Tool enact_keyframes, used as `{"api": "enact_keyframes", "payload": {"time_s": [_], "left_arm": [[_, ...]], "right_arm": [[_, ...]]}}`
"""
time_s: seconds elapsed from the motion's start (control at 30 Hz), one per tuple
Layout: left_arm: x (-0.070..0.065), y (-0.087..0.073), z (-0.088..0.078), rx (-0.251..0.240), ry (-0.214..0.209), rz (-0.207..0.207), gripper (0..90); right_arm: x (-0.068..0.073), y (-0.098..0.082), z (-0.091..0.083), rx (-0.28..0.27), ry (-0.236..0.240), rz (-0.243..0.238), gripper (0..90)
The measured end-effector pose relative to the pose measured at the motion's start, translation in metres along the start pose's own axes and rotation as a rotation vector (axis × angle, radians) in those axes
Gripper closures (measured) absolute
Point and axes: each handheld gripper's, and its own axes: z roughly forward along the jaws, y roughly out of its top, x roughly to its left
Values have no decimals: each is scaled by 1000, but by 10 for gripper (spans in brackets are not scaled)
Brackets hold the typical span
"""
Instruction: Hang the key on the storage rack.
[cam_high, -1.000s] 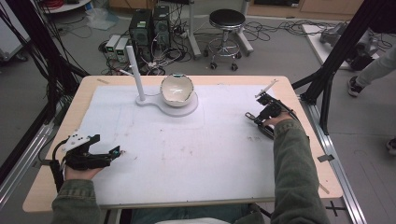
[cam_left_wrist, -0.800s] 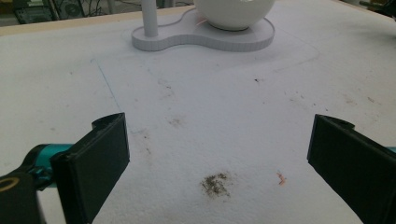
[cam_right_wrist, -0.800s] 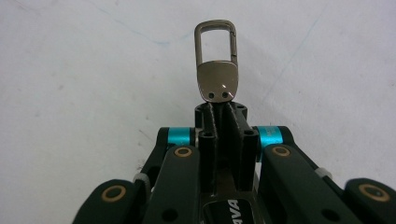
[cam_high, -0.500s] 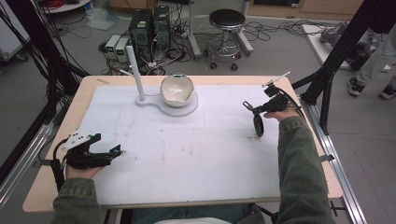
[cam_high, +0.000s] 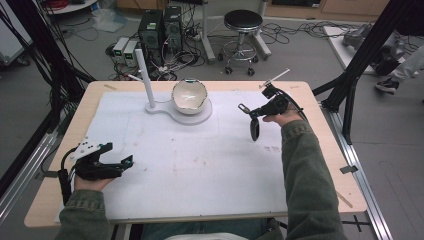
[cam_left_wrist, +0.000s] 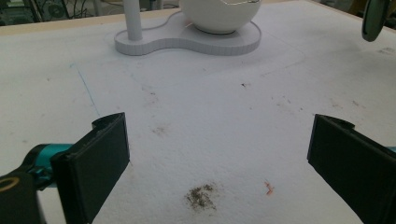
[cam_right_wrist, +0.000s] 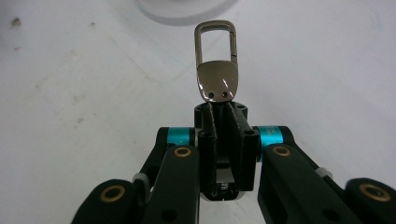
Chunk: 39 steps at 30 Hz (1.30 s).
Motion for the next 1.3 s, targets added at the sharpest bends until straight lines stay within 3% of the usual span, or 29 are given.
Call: {"api": "enact_keyframes", "payload": {"time_s": [0.13, 0.43, 0.83, 1.1, 1.3], "left_arm": [[0, 0, 0, -1, 2, -4, 60], [1, 0, -1, -3, 16, -2, 61], [1, 0, -1, -5, 23, 1, 61], [2, 0, 1, 0, 24, -8, 61], [3, 0, 0, -2, 22, -9, 61]], "right_arm": [[12, 11, 12, -28, 51, -37, 832], [40, 35, 28, -4, 103, -80, 831], [76, 75, 40, -63, 131, -117, 828], [109, 107, 50, -74, 164, -159, 828], [133, 131, 65, -52, 181, -212, 827]]}}
